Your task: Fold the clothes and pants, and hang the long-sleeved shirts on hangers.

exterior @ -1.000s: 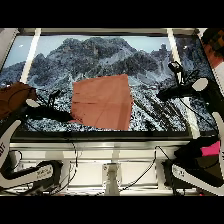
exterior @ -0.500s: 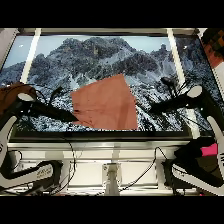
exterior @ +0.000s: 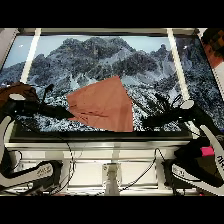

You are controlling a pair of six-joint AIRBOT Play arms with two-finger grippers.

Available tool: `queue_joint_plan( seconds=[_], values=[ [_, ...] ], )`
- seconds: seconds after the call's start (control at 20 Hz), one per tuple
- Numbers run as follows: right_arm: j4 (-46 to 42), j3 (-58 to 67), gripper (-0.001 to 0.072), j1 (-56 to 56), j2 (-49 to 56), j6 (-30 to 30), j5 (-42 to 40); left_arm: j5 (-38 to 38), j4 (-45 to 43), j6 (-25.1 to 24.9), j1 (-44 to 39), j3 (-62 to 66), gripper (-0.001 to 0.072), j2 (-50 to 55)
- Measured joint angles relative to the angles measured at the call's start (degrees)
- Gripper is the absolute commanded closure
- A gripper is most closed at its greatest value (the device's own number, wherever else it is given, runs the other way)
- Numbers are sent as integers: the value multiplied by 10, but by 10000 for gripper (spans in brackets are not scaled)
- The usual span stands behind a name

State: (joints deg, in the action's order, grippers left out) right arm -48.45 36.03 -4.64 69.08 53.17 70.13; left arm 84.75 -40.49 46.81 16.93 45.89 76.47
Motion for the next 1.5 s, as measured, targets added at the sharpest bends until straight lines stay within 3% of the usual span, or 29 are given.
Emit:
queue_joint_plan(
  seconds=[0.4, 0.75, 0.9, 1.0, 1.5],
  values=[
    [55, -12, 287, 1, 0, 1, 0, -120, -110, 82, -9, -16, 692, 2],
    [73, -13, 287, 71, 0, 9, -41, -255, -74, 126, -49, -31, 691, 2],
    [74, -13, 282, 123, 4, 24, -66, -269, -88, 129, -59, -32, 691, 2],
    [73, -13, 222, 150, 12, 41, -73, -269, -102, 131, -63, -33, 691, 2],
    [68, -13, 241, 227, 58, 142, -159, -267, -117, 132, -65, -33, 691, 2]
  ],
)
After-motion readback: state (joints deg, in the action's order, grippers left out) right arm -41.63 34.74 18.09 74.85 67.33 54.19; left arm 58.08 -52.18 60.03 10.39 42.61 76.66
